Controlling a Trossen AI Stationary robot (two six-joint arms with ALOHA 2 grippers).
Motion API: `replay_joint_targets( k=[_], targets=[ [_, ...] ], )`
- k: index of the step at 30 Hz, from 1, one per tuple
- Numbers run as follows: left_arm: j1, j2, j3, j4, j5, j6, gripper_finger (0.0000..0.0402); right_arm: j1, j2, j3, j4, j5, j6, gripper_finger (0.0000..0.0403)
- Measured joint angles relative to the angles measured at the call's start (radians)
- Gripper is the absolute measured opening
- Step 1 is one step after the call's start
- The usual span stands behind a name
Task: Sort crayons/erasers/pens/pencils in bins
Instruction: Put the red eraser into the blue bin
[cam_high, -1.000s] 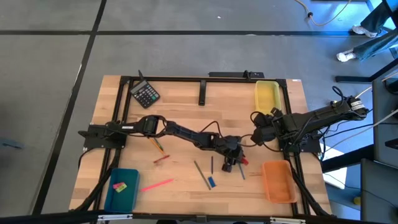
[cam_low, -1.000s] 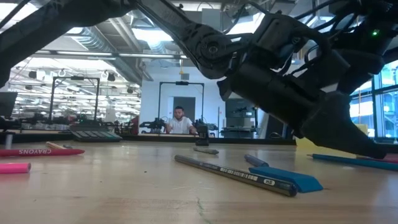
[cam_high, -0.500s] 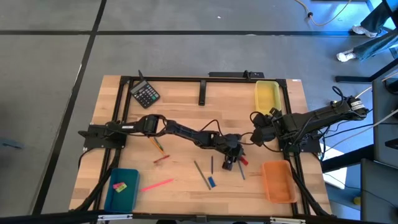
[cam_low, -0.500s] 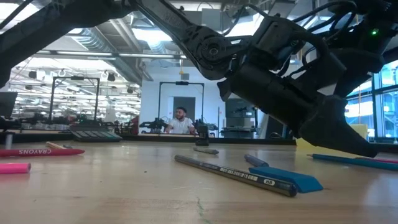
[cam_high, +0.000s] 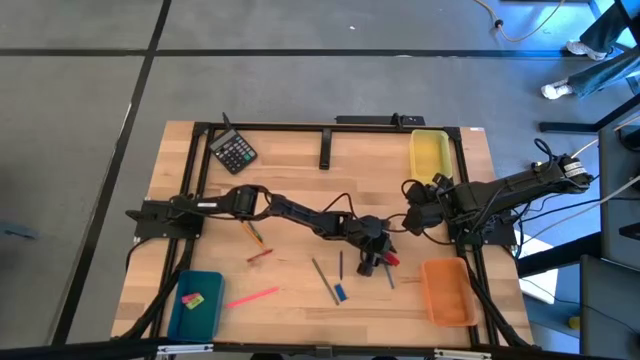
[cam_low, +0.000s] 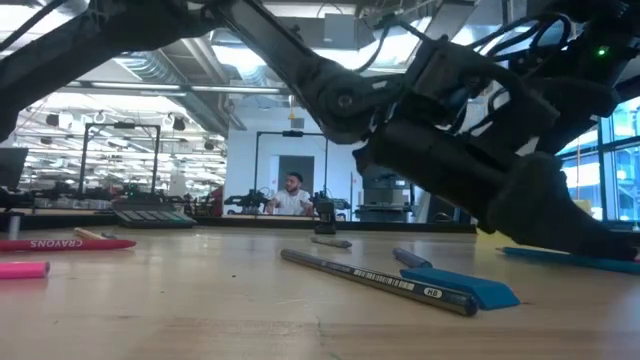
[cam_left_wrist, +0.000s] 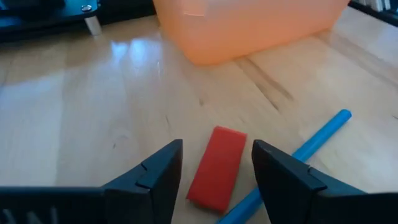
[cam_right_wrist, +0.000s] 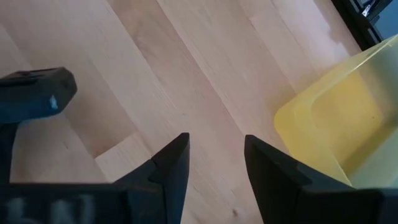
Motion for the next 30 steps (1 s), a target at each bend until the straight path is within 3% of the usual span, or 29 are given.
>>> replay_joint_targets(
  k=[11,16,24,30],
  targets=[
    [0.002,0.015,0.002,-0.002,-0.002,-0.066,0.0177,0.000,0.000,0.000,0.006,0.000,0.000,0.0157],
    [0.010,0.017,0.000,-0.011,-0.018,-0.172,0.0169,0.000,0.000,0.000,0.005,0.000,0.002,0.0157],
    [0.013,0.014,-0.001,-0.021,-0.030,-0.178,0.0160,0.000,0.000,0.000,0.005,0.000,0.002,0.0157],
    [0.010,-0.048,-0.003,-0.179,-0.172,-0.117,0.0147,0.000,0.000,0.000,0.006,0.000,0.003,0.0157]
  ],
)
